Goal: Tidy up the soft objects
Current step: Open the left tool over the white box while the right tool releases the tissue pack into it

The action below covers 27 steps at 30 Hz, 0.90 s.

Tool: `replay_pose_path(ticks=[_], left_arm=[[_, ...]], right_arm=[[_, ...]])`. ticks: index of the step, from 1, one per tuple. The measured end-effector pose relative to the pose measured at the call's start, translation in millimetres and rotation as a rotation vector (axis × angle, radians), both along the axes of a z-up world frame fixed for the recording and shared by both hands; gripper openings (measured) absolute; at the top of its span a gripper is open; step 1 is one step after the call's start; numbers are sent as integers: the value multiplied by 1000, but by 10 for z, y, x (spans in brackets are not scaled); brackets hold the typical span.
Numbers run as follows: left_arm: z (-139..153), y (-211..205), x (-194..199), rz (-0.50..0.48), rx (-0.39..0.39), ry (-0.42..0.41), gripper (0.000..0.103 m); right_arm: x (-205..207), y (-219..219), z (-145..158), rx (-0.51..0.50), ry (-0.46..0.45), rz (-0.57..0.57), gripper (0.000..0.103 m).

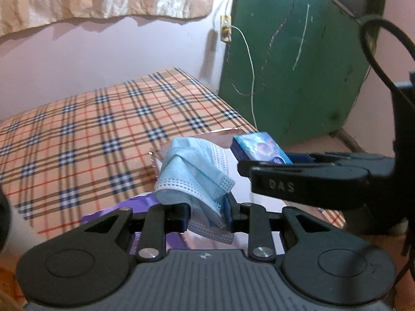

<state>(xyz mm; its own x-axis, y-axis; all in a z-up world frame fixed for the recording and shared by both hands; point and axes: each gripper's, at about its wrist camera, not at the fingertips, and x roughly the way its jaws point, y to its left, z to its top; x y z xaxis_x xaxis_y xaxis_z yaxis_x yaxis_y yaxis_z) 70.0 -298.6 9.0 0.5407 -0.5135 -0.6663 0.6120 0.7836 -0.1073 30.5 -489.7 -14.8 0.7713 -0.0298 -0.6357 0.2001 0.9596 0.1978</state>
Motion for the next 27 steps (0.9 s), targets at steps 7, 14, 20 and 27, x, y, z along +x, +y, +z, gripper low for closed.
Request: replay_pose_path(ticks=[7, 14, 20, 27], left_arm=[[-126, -274, 58, -29, 23, 13, 29], [-226, -370, 167, -14, -32, 52, 53], [-153, -341, 98, -4, -32, 38, 69], [101, -64, -116, 56, -151, 35, 88]], right_arm=[[230, -178, -144, -15, 38, -2, 64], [388, -276, -211, -35, 46, 4, 70], [224, -232, -29, -25, -8, -10, 90], [-211, -86, 302, 7, -116, -113, 92]])
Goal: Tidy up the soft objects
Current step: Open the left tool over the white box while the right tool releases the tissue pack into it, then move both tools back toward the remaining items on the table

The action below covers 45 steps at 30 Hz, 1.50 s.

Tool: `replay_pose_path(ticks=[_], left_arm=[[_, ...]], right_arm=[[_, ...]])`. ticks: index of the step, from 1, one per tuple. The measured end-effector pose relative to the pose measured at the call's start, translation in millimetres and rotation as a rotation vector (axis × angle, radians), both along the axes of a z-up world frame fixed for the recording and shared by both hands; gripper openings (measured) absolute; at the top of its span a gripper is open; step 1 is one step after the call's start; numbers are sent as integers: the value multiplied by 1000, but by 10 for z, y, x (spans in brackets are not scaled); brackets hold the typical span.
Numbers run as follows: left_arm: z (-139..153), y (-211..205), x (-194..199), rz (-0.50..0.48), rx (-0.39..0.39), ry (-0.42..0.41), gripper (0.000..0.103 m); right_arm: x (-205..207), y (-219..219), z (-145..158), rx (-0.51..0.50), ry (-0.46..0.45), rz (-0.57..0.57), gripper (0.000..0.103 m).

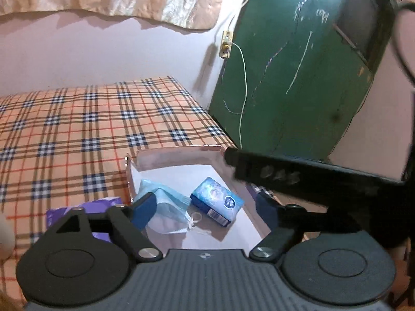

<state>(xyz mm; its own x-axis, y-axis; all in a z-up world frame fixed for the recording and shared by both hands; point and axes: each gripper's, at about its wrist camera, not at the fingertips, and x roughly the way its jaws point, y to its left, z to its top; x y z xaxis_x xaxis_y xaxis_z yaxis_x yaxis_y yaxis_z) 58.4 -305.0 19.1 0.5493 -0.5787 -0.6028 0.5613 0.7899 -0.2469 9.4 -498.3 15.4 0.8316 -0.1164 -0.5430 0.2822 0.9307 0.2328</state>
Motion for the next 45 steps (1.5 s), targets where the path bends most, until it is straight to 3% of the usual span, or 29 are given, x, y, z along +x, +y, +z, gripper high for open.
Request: replay_pose_path(ticks=[3, 6, 10, 16, 22, 27, 45], left_arm=[[111, 23, -126, -2, 111, -77, 89], [152, 128, -222, 13, 159, -117, 95], [117, 281, -213, 43, 178, -68, 97], [130, 521, -362, 74, 176, -122, 102], [114, 856, -479, 107, 165, -98, 103], [92, 1068, -533, 142, 208, -98, 103], [30, 1753, -581, 263, 248, -60, 103]], right_arm=[[-164, 35, 128, 27, 1, -35, 93], [-302, 134, 213, -6, 0, -33, 93], [-425, 295, 212, -8, 24, -35, 93], [-576, 596, 122, 0, 44, -26, 93], [-681, 921, 119, 2, 33, 27, 93], [-687, 1189, 91, 3, 40, 82, 93], [-573, 1989, 86, 3, 40, 265, 93]])
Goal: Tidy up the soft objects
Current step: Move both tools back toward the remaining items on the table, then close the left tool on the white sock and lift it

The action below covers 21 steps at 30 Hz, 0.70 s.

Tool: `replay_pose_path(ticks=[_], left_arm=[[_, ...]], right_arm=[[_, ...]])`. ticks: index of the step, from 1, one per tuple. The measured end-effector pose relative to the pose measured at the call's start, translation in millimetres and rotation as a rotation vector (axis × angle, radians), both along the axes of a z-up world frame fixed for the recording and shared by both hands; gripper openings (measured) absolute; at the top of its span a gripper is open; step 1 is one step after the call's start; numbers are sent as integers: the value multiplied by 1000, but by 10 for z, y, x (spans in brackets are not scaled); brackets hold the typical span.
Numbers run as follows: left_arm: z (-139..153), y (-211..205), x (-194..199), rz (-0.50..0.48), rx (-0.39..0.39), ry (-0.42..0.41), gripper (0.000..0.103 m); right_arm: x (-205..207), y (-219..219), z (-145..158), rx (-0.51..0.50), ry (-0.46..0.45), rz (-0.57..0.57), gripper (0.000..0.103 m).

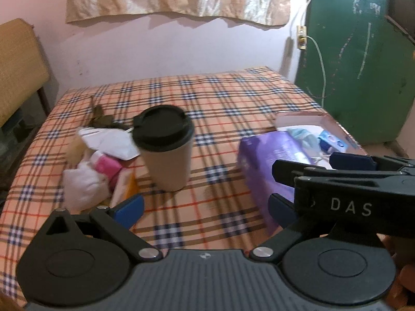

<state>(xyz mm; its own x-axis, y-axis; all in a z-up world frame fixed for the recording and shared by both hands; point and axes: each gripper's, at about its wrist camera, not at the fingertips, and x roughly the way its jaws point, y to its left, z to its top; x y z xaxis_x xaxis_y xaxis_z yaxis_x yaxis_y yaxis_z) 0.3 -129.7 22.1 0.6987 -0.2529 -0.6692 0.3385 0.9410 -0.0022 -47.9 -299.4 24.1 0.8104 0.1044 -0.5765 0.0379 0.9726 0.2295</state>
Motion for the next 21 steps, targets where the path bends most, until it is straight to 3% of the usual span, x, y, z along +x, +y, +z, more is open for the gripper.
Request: replay_pose_path(ticks=[11, 17, 21], left_arm=[[-87, 681, -20, 129, 6, -13, 103], [-240, 1182, 325, 288, -26, 32, 103], [-256, 1309, 574, 310, -28, 13, 103]], right_arm=[[56, 489, -52, 8, -9, 125, 93], [60, 706, -145, 14, -1, 196, 93], [52, 840, -203, 12, 5, 247, 93]])
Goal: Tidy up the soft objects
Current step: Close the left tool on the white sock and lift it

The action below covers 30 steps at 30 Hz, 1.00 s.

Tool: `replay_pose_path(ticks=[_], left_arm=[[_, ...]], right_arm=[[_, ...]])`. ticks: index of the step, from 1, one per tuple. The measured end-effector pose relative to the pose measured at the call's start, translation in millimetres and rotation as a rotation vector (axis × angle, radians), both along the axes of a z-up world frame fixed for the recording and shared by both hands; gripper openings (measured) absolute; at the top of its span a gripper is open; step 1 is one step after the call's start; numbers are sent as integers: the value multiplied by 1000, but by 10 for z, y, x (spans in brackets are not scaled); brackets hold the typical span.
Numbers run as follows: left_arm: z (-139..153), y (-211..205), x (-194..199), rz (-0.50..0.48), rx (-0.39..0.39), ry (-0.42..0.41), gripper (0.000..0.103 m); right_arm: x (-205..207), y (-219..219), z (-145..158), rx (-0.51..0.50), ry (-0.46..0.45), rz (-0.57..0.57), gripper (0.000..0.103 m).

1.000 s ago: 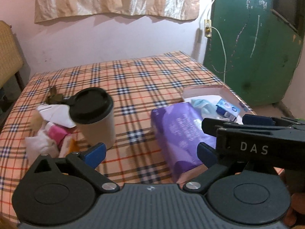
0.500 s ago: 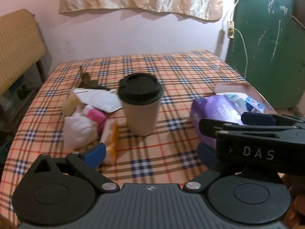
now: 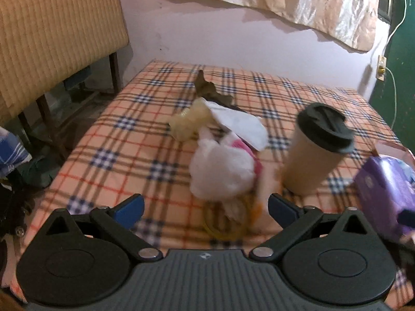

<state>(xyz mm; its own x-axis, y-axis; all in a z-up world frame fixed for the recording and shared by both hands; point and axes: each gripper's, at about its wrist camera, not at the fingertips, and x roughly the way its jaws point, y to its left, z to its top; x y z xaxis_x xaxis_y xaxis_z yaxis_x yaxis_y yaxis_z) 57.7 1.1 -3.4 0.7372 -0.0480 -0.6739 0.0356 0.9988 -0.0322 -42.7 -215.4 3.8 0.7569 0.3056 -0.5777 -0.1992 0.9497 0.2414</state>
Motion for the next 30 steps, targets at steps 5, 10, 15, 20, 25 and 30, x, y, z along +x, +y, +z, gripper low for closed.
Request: replay_pose_path(ticks=[5, 10, 15, 20, 25, 30], left_arm=[[-145, 39, 295, 28, -20, 11, 103], [-283, 61, 426, 5, -86, 41, 103], [-275, -62, 352, -47, -92, 12, 66], [-211, -54, 247, -100, -115, 10, 29], [4, 213, -37, -62, -152, -37, 28], [110, 422, -273, -4, -124, -52, 28]], right_arm=[[12, 143, -44, -5, 9, 36, 93], [44, 203, -77, -11, 16, 46, 93], [116, 289, -137, 1, 40, 47, 93], [161, 377, -152, 6, 37, 50, 93], [272, 485, -208, 33, 49, 45, 93], [481, 684, -298, 55, 57, 25, 91]])
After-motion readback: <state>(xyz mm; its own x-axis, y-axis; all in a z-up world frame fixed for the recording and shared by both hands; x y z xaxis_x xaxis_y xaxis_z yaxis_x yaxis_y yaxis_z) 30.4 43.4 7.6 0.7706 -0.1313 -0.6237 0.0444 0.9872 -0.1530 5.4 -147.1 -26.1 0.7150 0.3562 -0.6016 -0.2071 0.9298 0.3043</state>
